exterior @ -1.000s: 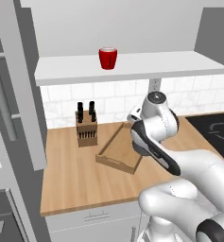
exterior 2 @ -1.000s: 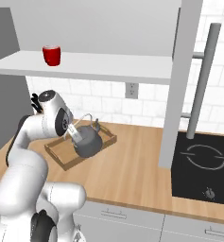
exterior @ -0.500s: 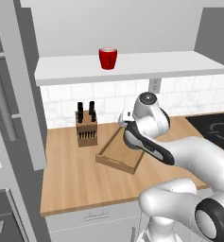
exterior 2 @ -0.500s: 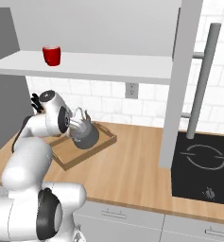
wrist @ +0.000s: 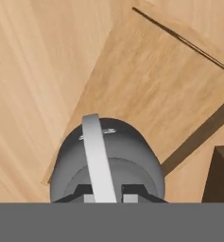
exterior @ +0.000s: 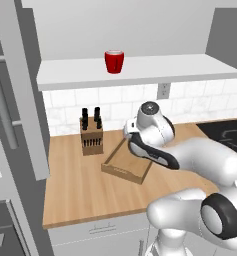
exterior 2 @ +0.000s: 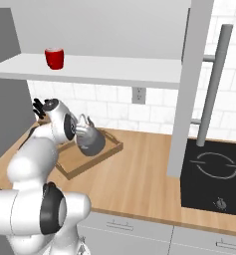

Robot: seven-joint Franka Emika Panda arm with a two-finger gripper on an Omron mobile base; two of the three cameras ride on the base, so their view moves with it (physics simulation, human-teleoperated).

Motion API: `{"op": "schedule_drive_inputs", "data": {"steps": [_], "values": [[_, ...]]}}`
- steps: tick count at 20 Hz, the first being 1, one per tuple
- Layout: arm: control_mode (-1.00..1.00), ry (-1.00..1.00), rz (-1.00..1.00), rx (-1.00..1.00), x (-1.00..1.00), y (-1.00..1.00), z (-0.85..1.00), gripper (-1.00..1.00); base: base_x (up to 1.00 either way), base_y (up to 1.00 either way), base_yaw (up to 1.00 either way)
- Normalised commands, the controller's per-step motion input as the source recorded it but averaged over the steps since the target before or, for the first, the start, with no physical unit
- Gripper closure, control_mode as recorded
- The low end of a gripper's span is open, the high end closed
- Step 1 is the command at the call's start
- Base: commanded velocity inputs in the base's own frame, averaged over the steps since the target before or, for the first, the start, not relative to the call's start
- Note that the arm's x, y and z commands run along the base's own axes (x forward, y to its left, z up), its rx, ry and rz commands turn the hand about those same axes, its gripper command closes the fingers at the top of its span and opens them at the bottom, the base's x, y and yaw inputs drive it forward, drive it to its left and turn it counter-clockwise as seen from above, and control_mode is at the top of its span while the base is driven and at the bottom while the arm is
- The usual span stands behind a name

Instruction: Pick the kettle from the counter and place it on the tray. Then pick the mug from the cabinet and place it on the tray. Then close the cabinet doors.

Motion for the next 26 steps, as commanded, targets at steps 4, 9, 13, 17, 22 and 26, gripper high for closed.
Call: {"op": "schedule_drive_inputs", "data": {"steps": [4, 9, 13, 17, 22, 26], "values": [[-1.0, 0.0, 0.04, 0.0, 0.46, 0.0, -0.07, 1.0, 0.0, 0.0, 0.0], [-1.0, 0.0, 0.02, 0.0, 0.36, 0.0, -0.18, 1.0, 0.0, 0.0, 0.0], [-1.0, 0.0, 0.0, 0.0, 0.28, 0.0, -0.21, 1.0, 0.0, 0.0, 0.0], [-1.0, 0.0, 0.0, 0.0, 0.15, 0.0, -0.23, 1.0, 0.0, 0.0, 0.0], [-1.0, 0.01, 0.0, -0.01, 0.0, -0.13, -0.31, 1.0, 0.0, 0.0, 0.0], [-1.0, 0.0, -0.06, -0.01, -0.01, -0.17, -0.24, 1.0, 0.0, 0.0, 0.0]]}}
